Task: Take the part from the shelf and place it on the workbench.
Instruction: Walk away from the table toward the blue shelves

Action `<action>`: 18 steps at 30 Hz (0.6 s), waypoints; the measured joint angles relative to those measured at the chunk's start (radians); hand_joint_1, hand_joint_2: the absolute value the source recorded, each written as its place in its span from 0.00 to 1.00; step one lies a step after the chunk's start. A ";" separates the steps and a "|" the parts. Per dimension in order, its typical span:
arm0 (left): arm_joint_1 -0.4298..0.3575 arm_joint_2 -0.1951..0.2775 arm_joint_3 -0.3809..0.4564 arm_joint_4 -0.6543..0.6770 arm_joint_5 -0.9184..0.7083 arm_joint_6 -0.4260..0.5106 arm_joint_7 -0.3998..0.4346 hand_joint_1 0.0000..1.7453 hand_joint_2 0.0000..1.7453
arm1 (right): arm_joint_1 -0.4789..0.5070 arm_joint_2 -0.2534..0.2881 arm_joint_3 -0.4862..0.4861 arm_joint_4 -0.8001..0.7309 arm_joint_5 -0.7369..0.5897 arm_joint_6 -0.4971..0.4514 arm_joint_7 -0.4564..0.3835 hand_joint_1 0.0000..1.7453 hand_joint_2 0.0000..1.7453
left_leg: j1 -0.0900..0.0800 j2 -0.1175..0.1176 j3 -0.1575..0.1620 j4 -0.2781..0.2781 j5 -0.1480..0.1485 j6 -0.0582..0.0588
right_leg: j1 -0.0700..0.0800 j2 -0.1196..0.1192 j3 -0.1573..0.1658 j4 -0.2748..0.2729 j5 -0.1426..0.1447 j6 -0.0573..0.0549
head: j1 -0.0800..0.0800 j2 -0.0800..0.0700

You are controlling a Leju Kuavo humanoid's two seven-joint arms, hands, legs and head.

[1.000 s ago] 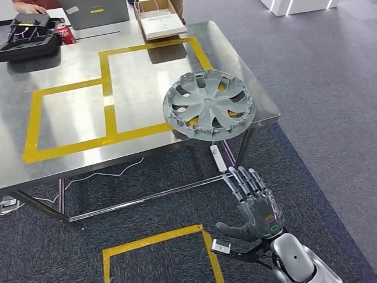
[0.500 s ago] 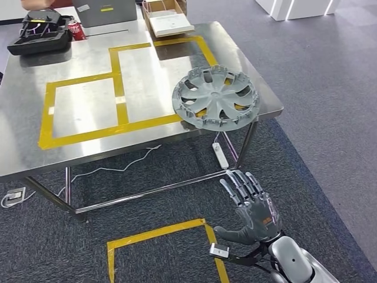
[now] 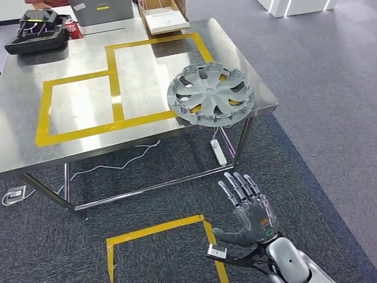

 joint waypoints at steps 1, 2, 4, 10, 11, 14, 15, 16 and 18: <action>0.000 0.000 0.000 0.000 0.000 0.000 0.001 0.00 0.00 | 0.001 0.002 0.003 0.003 -0.002 0.000 0.000 0.00 0.00 | -0.001 0.000 -0.001 0.000 0.003 0.003 | -0.001 0.000 -0.001 -0.001 0.003 0.003 | 0.000 0.000; 0.000 -0.001 0.000 0.000 0.000 0.000 0.001 0.00 0.00 | 0.002 0.003 0.005 0.006 -0.006 -0.001 0.000 0.00 0.00 | 0.000 0.000 -0.002 -0.004 0.008 0.006 | -0.001 0.000 -0.001 0.000 0.005 0.007 | 0.000 0.000; -0.001 -0.003 0.000 0.000 -0.001 0.002 0.002 0.00 0.00 | 0.006 0.004 0.010 0.011 -0.013 -0.003 0.001 0.00 0.00 | 0.005 0.002 -0.002 -0.016 0.023 0.013 | 0.000 0.001 -0.013 0.024 -0.019 0.015 | 0.002 0.000; -0.001 -0.004 0.001 0.000 -0.006 0.008 0.004 0.00 0.00 | 0.019 0.005 0.026 0.032 -0.032 -0.009 0.007 0.00 0.00 | 0.013 0.004 -0.034 -0.017 0.046 0.012 | -0.016 0.002 -0.084 0.266 -0.161 0.040 | 0.010 0.000; -0.001 -0.004 0.001 0.000 -0.007 0.009 0.004 0.00 0.00 | 0.020 0.005 0.029 0.036 -0.034 -0.010 0.008 0.00 0.00 | 0.016 0.004 -0.040 -0.014 0.049 0.008 | -0.020 0.001 -0.050 0.216 -0.135 0.045 | 0.010 0.000; -0.002 -0.003 0.001 0.000 -0.011 0.010 0.004 0.00 0.00 | 0.019 0.006 0.036 0.041 -0.039 -0.015 0.010 0.00 0.00 | 0.020 0.001 -0.056 -0.002 0.060 -0.009 | -0.027 0.010 0.068 0.025 -0.071 0.052 | 0.010 0.000; -0.002 -0.003 0.001 -0.001 -0.011 0.011 0.004 0.00 0.00 | 0.019 0.007 0.038 0.043 -0.039 -0.016 0.011 0.00 0.00 | 0.018 0.000 -0.059 0.001 0.066 -0.016 | -0.026 0.015 0.078 0.004 -0.067 0.047 | 0.009 0.000; -0.002 -0.002 0.001 -0.001 -0.011 0.011 0.004 0.00 0.00 | 0.019 0.007 0.040 0.044 -0.040 -0.017 0.011 0.00 0.00 | 0.017 -0.001 -0.062 0.001 0.072 -0.023 | -0.023 0.020 0.073 0.008 -0.064 0.038 | 0.008 0.000; 0.000 -0.003 0.001 -0.001 -0.011 0.012 0.004 0.00 0.00 | 0.019 0.008 0.043 0.046 -0.040 -0.018 0.011 0.00 0.00 | 0.019 -0.002 -0.071 0.004 0.079 -0.034 | -0.024 0.019 0.056 0.012 -0.056 0.017 | 0.007 0.000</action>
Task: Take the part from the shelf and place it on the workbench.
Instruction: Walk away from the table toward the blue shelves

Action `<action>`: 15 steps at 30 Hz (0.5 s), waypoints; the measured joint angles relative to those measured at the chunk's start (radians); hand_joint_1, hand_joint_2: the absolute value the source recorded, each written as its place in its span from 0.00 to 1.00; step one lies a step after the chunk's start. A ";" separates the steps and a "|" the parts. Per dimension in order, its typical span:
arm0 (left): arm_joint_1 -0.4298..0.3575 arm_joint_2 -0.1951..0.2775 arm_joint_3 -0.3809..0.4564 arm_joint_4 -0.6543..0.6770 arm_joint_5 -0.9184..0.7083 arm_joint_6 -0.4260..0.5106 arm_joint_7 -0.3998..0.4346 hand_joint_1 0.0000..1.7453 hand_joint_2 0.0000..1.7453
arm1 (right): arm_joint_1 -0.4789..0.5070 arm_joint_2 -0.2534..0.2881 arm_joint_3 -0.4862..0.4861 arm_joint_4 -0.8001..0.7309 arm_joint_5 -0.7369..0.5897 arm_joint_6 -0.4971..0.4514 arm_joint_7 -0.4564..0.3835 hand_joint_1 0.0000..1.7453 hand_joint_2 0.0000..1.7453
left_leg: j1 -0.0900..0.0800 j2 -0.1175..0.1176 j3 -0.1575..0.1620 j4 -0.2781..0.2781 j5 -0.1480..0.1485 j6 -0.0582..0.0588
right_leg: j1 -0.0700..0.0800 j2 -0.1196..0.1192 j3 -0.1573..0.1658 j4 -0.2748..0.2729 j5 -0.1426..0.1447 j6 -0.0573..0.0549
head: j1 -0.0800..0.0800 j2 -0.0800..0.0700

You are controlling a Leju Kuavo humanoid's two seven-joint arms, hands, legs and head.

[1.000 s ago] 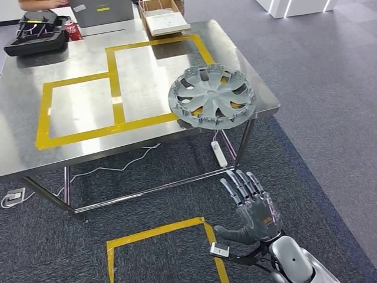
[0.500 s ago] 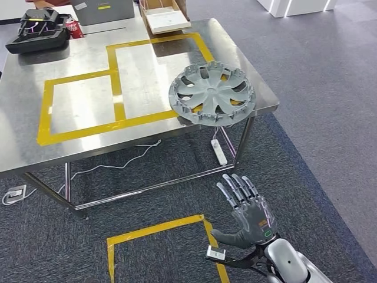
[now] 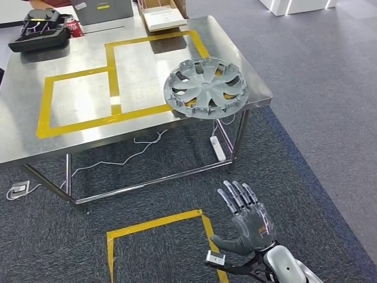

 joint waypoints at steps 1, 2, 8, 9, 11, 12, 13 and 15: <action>0.001 0.000 0.000 0.000 0.000 0.000 0.000 0.00 0.00 | 0.000 0.000 0.002 0.001 -0.001 0.000 0.000 0.00 0.00 | 0.001 0.000 -0.008 0.011 -0.016 -0.005 | 0.000 -0.001 -0.008 0.001 0.007 -0.011 | -0.001 0.000; 0.002 -0.001 0.000 0.000 0.000 0.000 0.000 0.00 0.00 | 0.000 0.000 0.004 0.001 -0.002 0.000 0.001 0.00 0.00 | 0.002 0.000 -0.022 0.042 -0.052 -0.009 | -0.002 -0.003 -0.019 0.001 0.015 -0.023 | -0.002 0.000; 0.000 -0.003 0.002 0.000 -0.003 0.002 0.000 0.00 0.00 | 0.005 0.001 0.012 0.005 -0.012 0.000 0.011 0.00 0.00 | 0.001 0.001 -0.058 0.282 -0.167 -0.009 | 0.003 -0.009 -0.087 0.001 0.062 -0.037 | -0.005 0.000; 0.000 -0.003 0.002 0.000 -0.004 0.002 0.000 0.00 0.00 | 0.006 0.001 0.014 0.005 -0.014 0.000 0.012 0.00 0.00 | 0.001 0.001 -0.014 0.228 -0.142 -0.005 | 0.003 -0.009 -0.094 0.001 0.068 -0.034 | -0.005 0.000; -0.002 -0.003 0.002 0.000 -0.007 0.002 0.000 0.00 0.00 | 0.007 0.001 0.017 0.005 -0.017 0.001 0.014 0.00 0.00 | -0.001 0.001 0.090 0.080 -0.126 0.001 | 0.006 -0.009 -0.104 0.003 0.080 -0.025 | -0.005 0.000; -0.004 -0.003 0.003 0.000 -0.008 0.002 0.000 0.00 0.00 | 0.007 0.000 0.018 0.005 -0.018 0.001 0.015 0.00 0.00 | -0.001 0.000 0.123 0.028 -0.131 0.004 | 0.007 -0.008 -0.108 0.004 0.085 -0.019 | -0.004 0.000; -0.005 -0.004 0.004 0.000 -0.008 0.002 0.001 0.00 0.00 | 0.007 0.000 0.019 0.005 -0.019 0.001 0.016 0.00 0.00 | -0.002 0.000 0.138 -0.001 -0.137 0.005 | 0.009 -0.008 -0.111 0.005 0.089 -0.015 | -0.004 0.000; -0.004 -0.006 0.007 0.000 -0.007 0.002 0.002 0.00 0.00 | 0.007 -0.001 0.021 0.005 -0.020 0.001 0.016 0.00 0.00 | -0.001 0.000 0.134 -0.010 -0.137 0.005 | 0.010 -0.009 -0.115 0.004 0.094 -0.037 | -0.003 0.000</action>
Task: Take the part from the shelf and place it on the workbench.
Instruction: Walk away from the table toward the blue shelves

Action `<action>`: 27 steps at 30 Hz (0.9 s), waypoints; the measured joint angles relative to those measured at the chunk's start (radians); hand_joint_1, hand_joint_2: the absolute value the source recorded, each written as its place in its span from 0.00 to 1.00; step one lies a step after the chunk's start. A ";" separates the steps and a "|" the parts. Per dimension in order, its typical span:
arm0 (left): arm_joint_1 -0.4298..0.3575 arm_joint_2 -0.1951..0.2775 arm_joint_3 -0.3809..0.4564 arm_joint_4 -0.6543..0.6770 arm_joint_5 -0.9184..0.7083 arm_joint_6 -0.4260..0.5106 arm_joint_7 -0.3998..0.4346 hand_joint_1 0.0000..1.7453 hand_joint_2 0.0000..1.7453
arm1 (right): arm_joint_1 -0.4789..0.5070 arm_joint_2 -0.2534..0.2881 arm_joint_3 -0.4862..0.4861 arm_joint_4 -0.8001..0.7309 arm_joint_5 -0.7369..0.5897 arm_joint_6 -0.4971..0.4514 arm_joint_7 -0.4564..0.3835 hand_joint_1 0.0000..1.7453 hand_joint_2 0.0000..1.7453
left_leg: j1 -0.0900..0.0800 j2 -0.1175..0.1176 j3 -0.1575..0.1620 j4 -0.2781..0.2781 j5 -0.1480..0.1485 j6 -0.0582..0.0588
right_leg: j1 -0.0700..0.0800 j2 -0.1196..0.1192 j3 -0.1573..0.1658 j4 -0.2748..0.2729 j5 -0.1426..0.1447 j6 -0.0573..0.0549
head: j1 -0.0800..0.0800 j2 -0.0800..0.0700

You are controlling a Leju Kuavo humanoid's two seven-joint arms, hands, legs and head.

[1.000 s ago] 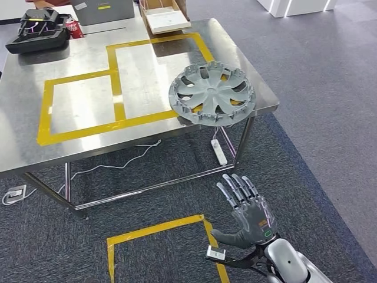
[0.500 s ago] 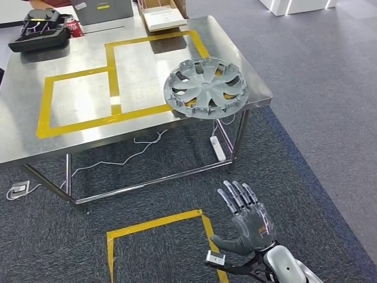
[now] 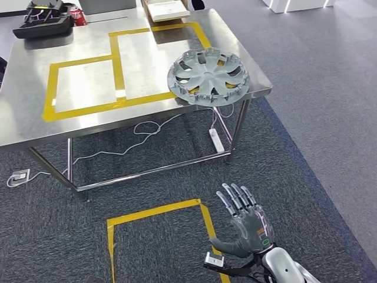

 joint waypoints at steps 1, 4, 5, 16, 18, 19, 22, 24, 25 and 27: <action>0.002 -0.001 0.002 0.000 0.000 0.000 0.001 0.00 0.00 | 0.000 -0.001 0.002 0.000 0.000 0.000 0.000 0.00 0.00 | -0.001 0.000 -0.002 -0.001 0.002 0.002 | 0.001 0.000 -0.001 -0.001 0.002 -0.019 | 0.000 0.000; 0.003 0.000 0.005 0.000 0.001 0.000 0.002 0.00 0.00 | 0.001 -0.002 0.007 0.000 0.000 0.000 0.000 0.00 0.00 | -0.008 0.000 -0.007 0.000 0.009 0.013 | -0.001 -0.001 0.000 -0.011 0.018 -0.038 | 0.000 0.000; 0.003 0.000 0.006 0.000 0.001 0.000 0.002 0.00 0.00 | 0.001 -0.002 0.008 0.000 -0.001 0.000 0.000 0.00 0.00 | -0.010 0.000 -0.010 0.001 0.011 0.017 | -0.003 -0.001 0.001 -0.017 0.025 -0.028 | 0.001 0.000; 0.003 0.003 0.015 0.000 0.007 0.004 0.010 0.00 0.00 | 0.004 -0.003 0.019 0.000 -0.003 0.000 0.009 0.00 0.00 | -0.016 0.003 -0.034 0.003 0.037 0.055 | -0.020 -0.002 -0.026 -0.004 0.022 0.061 | 0.001 0.000; 0.003 0.004 0.016 0.000 0.007 0.005 0.010 0.00 0.00 | 0.006 -0.004 0.020 0.000 -0.004 0.000 0.014 0.00 0.00 | -0.014 0.005 -0.038 0.001 0.042 0.060 | -0.019 -0.002 -0.075 0.118 -0.053 0.059 | 0.004 0.000; 0.003 0.004 0.017 0.000 0.007 0.005 0.011 0.00 0.00 | 0.007 -0.004 0.020 0.000 -0.004 0.001 0.016 0.00 0.00 | -0.014 0.005 -0.041 0.001 0.043 0.060 | -0.018 -0.002 -0.103 0.195 -0.091 0.058 | 0.005 0.000; 0.004 0.004 0.019 0.000 0.007 0.006 0.011 0.00 0.00 | 0.011 -0.005 0.022 0.001 -0.004 0.011 0.027 0.00 0.00 | -0.015 0.006 -0.045 0.002 0.047 0.056 | -0.018 -0.003 -0.105 0.257 -0.111 0.053 | 0.005 0.000; 0.004 0.004 0.022 0.000 0.006 0.006 0.011 0.00 0.00 | 0.010 -0.006 0.023 0.002 0.001 0.020 0.036 0.00 0.00 | -0.014 0.003 -0.045 0.004 0.047 0.049 | -0.018 0.001 -0.017 0.116 -0.065 0.049 | 0.005 0.000; 0.004 0.003 0.023 0.000 0.005 0.006 0.011 0.00 0.00 | 0.009 -0.006 0.023 0.002 0.007 0.025 0.042 0.00 0.00 | -0.014 0.000 -0.046 0.005 0.047 0.042 | -0.017 0.005 0.024 0.051 -0.050 0.047 | 0.005 0.000; 0.003 0.004 0.027 0.000 0.003 0.006 0.011 0.00 0.00 | 0.009 -0.008 0.024 0.005 0.026 0.029 0.055 0.00 0.00 | -0.014 -0.005 -0.050 0.008 0.049 0.028 | -0.012 0.009 0.059 -0.008 -0.046 0.041 | 0.004 0.000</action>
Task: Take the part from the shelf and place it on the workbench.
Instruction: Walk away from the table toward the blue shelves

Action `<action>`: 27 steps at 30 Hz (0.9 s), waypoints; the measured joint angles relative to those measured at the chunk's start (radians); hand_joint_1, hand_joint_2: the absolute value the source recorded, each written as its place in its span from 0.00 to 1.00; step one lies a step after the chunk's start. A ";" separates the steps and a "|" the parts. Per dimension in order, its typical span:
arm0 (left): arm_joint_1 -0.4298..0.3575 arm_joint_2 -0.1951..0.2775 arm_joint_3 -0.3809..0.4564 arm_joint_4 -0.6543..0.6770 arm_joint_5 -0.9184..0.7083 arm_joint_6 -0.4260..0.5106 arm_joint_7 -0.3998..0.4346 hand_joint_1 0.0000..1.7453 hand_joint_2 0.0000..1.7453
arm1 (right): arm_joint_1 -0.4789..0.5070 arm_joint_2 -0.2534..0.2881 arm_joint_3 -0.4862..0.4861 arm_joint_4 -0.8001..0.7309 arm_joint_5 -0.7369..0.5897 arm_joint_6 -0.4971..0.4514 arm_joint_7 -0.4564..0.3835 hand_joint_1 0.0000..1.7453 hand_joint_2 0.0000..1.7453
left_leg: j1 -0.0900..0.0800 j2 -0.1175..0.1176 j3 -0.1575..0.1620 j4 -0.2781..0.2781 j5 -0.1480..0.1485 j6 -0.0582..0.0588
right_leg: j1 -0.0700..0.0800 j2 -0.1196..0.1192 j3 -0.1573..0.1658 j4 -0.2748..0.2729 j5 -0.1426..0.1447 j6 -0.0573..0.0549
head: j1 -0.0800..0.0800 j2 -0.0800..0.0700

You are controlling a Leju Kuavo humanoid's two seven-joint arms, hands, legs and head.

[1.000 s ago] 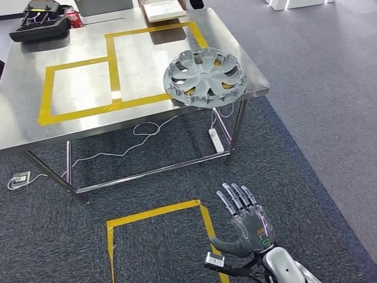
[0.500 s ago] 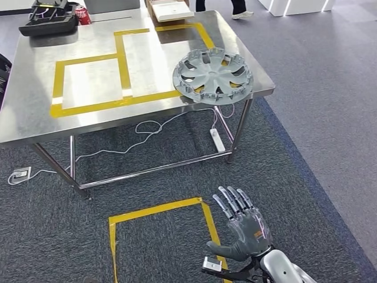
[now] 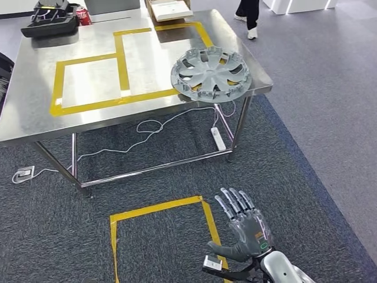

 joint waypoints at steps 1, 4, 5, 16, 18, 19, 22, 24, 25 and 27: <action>0.000 0.000 0.001 0.000 -0.001 0.000 0.000 0.00 0.00 | 0.001 0.000 0.001 0.002 0.011 0.001 0.006 0.00 0.00 | 0.001 -0.002 -0.002 0.000 0.002 -0.007 | 0.004 -0.002 0.000 0.002 0.002 -0.006 | 0.000 0.000; 0.000 0.000 0.004 0.000 -0.004 0.000 0.000 0.00 0.00 | 0.001 -0.001 0.003 0.007 0.036 0.000 0.018 0.00 0.00 | 0.006 -0.004 -0.015 0.022 -0.017 -0.028 | 0.003 -0.018 -0.004 -0.001 0.007 -0.027 | -0.002 0.000; 0.000 0.000 0.005 0.000 -0.005 0.000 0.000 0.00 0.00 | 0.000 -0.001 0.003 0.008 0.041 0.000 0.021 0.00 0.00 | 0.008 -0.003 -0.033 0.061 -0.044 -0.034 | 0.002 -0.025 -0.006 -0.003 0.009 -0.033 | -0.003 0.000; -0.002 -0.004 0.009 0.000 -0.011 0.005 0.001 0.00 0.00 | -0.002 -0.002 0.007 0.020 0.049 -0.005 0.037 0.00 0.00 | 0.009 0.077 0.003 0.006 -0.015 -0.033 | 0.013 -0.118 -0.010 0.003 0.011 -0.015 | -0.004 0.000; 0.000 -0.004 0.009 0.000 -0.012 0.005 0.001 0.00 0.00 | -0.003 -0.002 0.009 0.020 0.051 -0.006 0.038 0.00 0.00 | 0.009 0.052 -0.002 0.006 -0.009 -0.017 | 0.010 -0.124 -0.007 0.002 0.008 -0.005 | -0.002 0.000; 0.001 -0.003 0.009 0.000 -0.013 0.006 0.001 0.00 0.00 | -0.004 -0.002 0.010 0.020 0.053 -0.007 0.039 0.00 0.00 | 0.010 0.041 -0.003 0.006 -0.007 -0.010 | 0.007 -0.108 -0.012 0.016 -0.006 0.000 | -0.001 0.000; 0.000 -0.004 0.010 0.000 -0.016 0.008 0.001 0.00 0.00 | -0.003 -0.002 0.010 0.023 0.057 -0.008 0.044 0.00 0.00 | 0.012 0.007 -0.007 0.005 0.001 0.004 | 0.007 -0.035 -0.084 0.182 -0.101 0.004 | 0.004 0.000; 0.000 -0.005 0.010 0.000 -0.017 0.008 0.001 0.00 0.00 | -0.002 -0.003 0.012 0.026 0.058 -0.009 0.046 0.00 0.00 | 0.009 -0.019 -0.011 0.005 0.004 0.009 | 0.011 -0.021 -0.136 0.294 -0.139 -0.001 | 0.005 0.000; 0.001 -0.005 0.010 0.000 -0.017 0.008 0.001 0.00 0.00 | -0.002 -0.003 0.012 0.028 0.059 -0.009 0.047 0.00 0.00 | 0.008 -0.032 -0.011 0.005 0.005 0.009 | 0.013 -0.019 -0.138 0.298 -0.129 -0.005 | 0.005 0.000; 0.002 -0.004 0.010 0.000 -0.018 0.008 0.001 0.00 0.00 | -0.003 -0.003 0.013 0.029 0.060 -0.009 0.048 0.00 0.00 | 0.007 -0.061 -0.011 0.006 0.007 0.008 | 0.014 -0.001 -0.087 0.193 -0.066 -0.015 | 0.005 0.000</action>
